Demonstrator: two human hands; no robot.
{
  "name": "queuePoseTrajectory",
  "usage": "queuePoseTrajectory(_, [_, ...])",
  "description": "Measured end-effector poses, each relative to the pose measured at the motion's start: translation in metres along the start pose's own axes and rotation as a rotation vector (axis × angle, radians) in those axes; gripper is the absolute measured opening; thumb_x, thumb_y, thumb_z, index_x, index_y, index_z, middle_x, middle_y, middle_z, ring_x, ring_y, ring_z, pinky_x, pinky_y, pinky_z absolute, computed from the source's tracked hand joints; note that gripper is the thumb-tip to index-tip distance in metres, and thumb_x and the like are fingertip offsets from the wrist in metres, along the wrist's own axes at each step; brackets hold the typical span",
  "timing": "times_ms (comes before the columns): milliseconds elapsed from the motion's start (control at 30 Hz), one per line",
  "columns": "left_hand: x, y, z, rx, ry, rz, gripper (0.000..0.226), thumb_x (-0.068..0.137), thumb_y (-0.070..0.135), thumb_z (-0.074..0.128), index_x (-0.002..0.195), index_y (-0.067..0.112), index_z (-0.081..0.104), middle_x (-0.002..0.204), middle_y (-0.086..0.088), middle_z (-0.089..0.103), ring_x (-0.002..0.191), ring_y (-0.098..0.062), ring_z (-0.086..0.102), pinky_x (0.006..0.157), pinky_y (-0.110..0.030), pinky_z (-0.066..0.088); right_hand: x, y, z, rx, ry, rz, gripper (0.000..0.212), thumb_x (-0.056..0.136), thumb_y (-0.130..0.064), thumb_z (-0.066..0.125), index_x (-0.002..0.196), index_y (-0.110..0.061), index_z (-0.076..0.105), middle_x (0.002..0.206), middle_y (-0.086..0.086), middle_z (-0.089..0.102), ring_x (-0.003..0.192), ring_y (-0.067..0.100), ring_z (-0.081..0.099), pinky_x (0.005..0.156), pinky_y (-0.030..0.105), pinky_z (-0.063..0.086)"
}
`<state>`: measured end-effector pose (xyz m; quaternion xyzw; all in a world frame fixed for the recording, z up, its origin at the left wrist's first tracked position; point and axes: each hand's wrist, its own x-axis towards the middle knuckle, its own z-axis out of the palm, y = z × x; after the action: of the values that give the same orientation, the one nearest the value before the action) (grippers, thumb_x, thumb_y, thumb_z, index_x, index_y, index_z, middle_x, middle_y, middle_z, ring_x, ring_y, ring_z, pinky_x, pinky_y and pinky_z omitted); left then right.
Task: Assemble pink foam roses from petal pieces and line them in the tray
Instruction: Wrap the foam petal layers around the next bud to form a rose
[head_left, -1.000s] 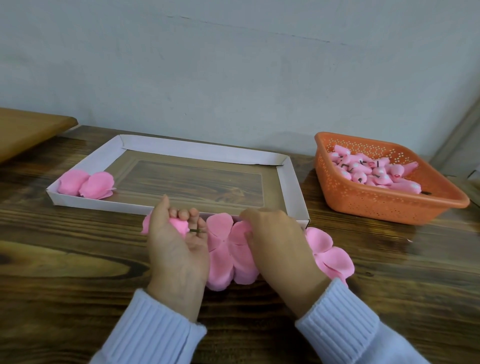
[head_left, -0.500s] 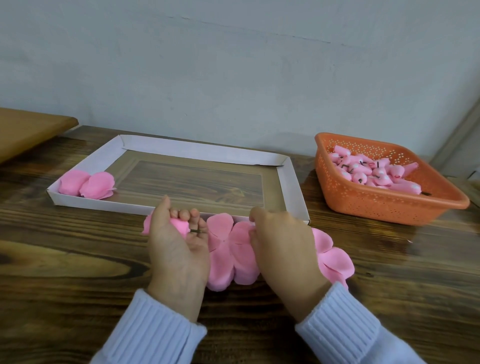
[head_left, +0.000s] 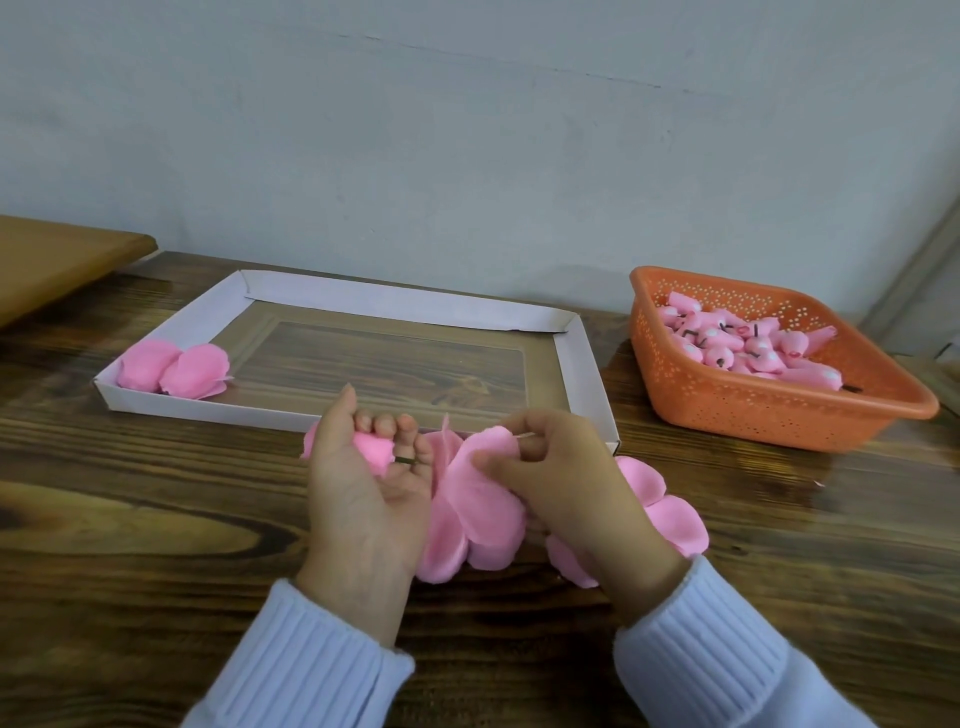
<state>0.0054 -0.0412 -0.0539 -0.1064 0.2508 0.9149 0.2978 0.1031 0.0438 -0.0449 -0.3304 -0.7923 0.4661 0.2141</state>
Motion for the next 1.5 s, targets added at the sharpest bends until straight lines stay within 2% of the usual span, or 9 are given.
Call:
queuePoseTrajectory(400, [-0.015,-0.007,0.006,0.279,-0.350,0.195,0.038,0.084,0.030,0.057,0.048,0.022,0.049,0.068,0.006,0.065,0.089,-0.009,0.068,0.084,-0.034,0.041,-0.022,-0.008,-0.020,0.679,-0.038,0.268,0.014,0.095,-0.004,0.051,0.107,0.001,0.058,0.091,0.017,0.066,0.064,0.018,0.067,0.053,0.031,0.056])
queuePoseTrajectory(533, [-0.027,-0.019,0.001,0.666,-0.517,0.478,0.024,0.082,0.037,0.058,0.103,0.027,0.065,0.066,0.002,0.065,0.072,-0.007,0.066,0.076,-0.015,0.049,-0.038,-0.001,-0.019,0.719,-0.044,0.225,0.010,0.094,-0.003,0.052,0.101,0.003,0.055,0.085,0.021,0.068,0.063,0.028,0.069,0.048,0.036,0.055])
queuePoseTrajectory(700, [-0.035,-0.023,-0.006,1.026,-0.635,0.829,0.024,0.088,0.046,0.044,0.081,0.039,0.066,0.136,-0.006,0.050,0.106,-0.037,0.058,0.097,-0.045,0.043,-0.047,0.003,-0.015,0.751,0.022,0.171,0.009,0.093,-0.005,0.055,0.099,-0.005,0.062,0.091,0.016,0.073,0.081,0.029,0.072,0.069,0.044,0.055])
queuePoseTrajectory(867, [-0.034,-0.026,-0.005,0.897,-0.606,0.714,0.028,0.087,0.052,0.039,0.109,0.053,0.056,0.106,-0.011,0.067,0.099,-0.018,0.064,0.092,-0.047,0.048,-0.047,0.004,-0.016,0.779,0.042,0.186,0.011,0.093,-0.002,0.053,0.102,-0.003,0.060,0.100,0.021,0.071,0.093,0.039,0.069,0.083,0.056,0.055])
queuePoseTrajectory(1033, [-0.032,-0.028,-0.005,0.977,-0.615,0.749,0.025,0.087,0.053,0.039,0.098,0.063,0.059,0.134,-0.014,0.051,0.116,-0.031,0.056,0.096,-0.053,0.046,-0.050,0.002,-0.017,0.822,0.026,0.121,0.020,0.091,-0.011,0.059,0.104,0.003,0.054,0.107,0.032,0.064,0.086,0.038,0.065,0.072,0.050,0.055])
queuePoseTrajectory(1167, [-0.029,-0.033,-0.008,0.980,-0.620,0.611,0.043,0.079,0.081,0.032,0.109,0.063,0.056,0.146,0.016,0.036,0.115,0.004,0.054,0.073,-0.011,0.051,-0.055,-0.005,-0.020,0.741,0.049,-0.050,0.029,0.075,-0.045,0.064,0.082,-0.019,0.054,0.083,0.018,0.069,0.068,0.027,0.065,0.049,0.020,0.044])
queuePoseTrajectory(1267, [-0.027,-0.038,-0.007,0.924,-0.570,0.401,0.028,0.085,0.074,0.027,0.104,0.077,0.047,0.109,0.031,0.064,0.089,0.010,0.064,0.066,-0.021,0.053,-0.059,-0.007,-0.018,0.618,0.066,-0.269,0.018,0.089,-0.045,0.052,0.081,-0.028,0.051,0.088,0.002,0.074,0.074,0.024,0.067,0.063,0.024,0.054])
queuePoseTrajectory(1367, [-0.025,-0.043,-0.009,0.663,-0.666,0.111,0.031,0.083,0.067,0.038,0.088,0.056,0.067,0.070,0.020,0.069,0.064,-0.001,0.064,0.067,-0.033,0.045,-0.059,-0.006,-0.013,0.437,0.132,-0.447,0.012,0.095,-0.039,0.042,0.090,-0.034,0.052,0.103,0.004,0.073,0.089,0.021,0.067,0.075,0.029,0.051])
queuePoseTrajectory(1500, [-0.026,-0.050,-0.016,0.461,-0.684,-0.046,0.032,0.091,0.039,0.048,0.080,0.023,0.074,0.070,0.005,0.070,0.068,-0.012,0.067,0.057,-0.024,0.054,-0.055,-0.003,-0.014,0.346,0.311,-0.538,0.025,0.092,-0.008,0.052,0.094,-0.033,0.056,0.103,-0.008,0.072,0.104,0.012,0.067,0.086,0.022,0.051])
